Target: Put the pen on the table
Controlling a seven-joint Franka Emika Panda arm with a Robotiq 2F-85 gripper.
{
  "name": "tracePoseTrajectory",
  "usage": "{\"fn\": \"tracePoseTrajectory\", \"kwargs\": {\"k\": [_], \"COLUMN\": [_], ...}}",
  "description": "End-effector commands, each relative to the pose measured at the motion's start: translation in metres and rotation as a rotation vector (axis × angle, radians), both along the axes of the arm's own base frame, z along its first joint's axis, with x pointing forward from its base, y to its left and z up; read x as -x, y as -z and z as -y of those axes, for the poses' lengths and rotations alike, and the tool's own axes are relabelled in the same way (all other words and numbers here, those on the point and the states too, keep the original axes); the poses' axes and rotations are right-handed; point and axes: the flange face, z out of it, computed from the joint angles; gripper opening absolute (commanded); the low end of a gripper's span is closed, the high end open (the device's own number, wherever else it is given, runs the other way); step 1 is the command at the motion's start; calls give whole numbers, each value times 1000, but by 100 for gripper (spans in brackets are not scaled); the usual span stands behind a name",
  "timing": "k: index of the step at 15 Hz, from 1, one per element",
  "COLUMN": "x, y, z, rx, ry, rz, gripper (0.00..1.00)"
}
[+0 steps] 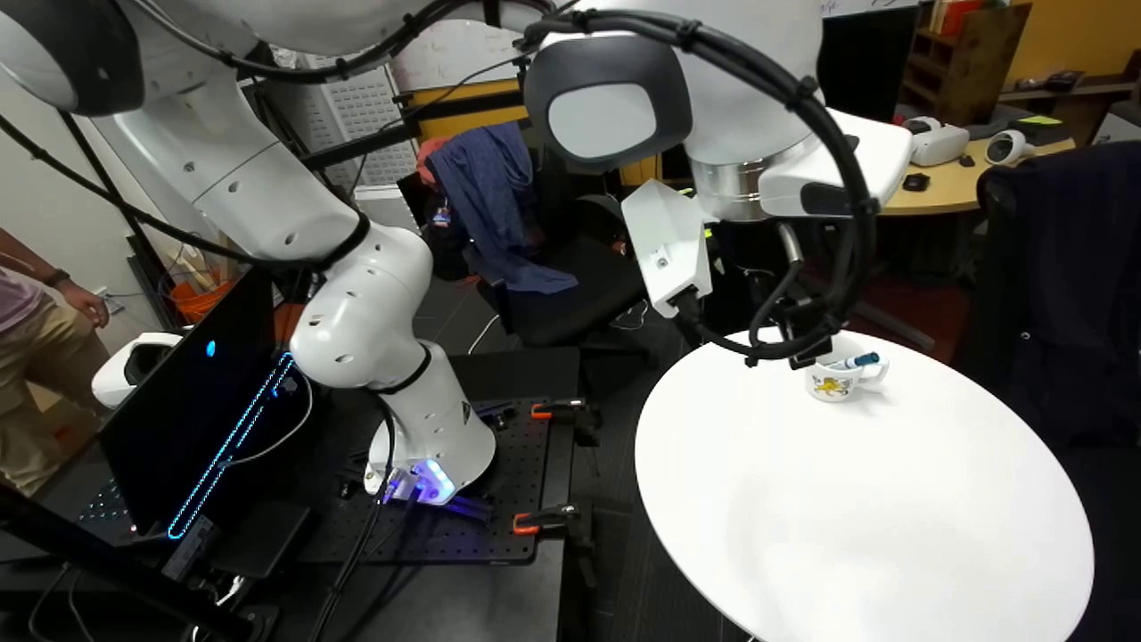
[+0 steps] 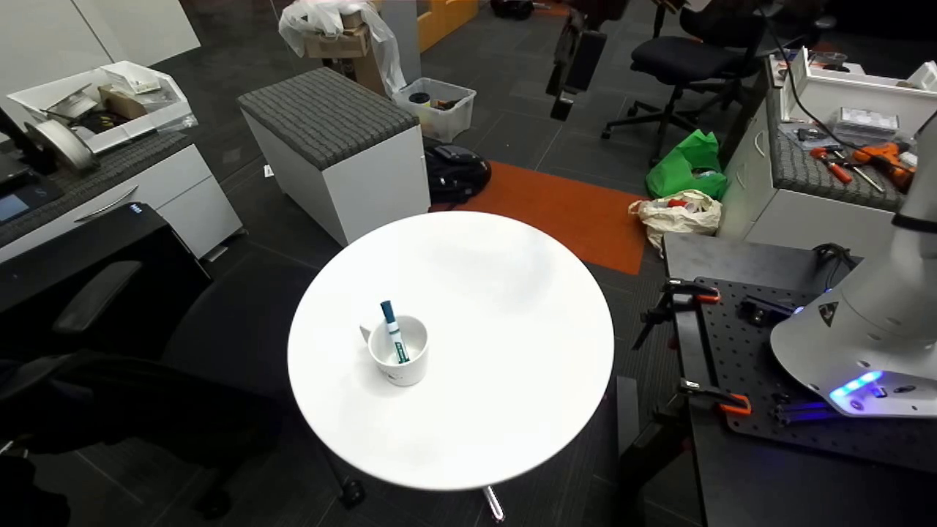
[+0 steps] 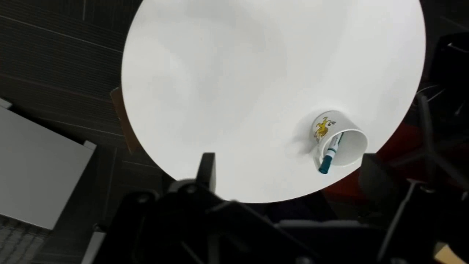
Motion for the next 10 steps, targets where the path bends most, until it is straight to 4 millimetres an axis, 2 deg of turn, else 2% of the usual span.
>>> {"fn": "tracePoseTrajectory", "kwargs": {"k": [1, 6, 10], "x": [-17, -35, -55], "y": [6, 25, 44], "z": [-9, -23, -29], "rx": [-31, -86, -69], "ry": [-119, -324, -392], "rz": [-27, -82, -121], "gripper": [100, 100, 100]}}
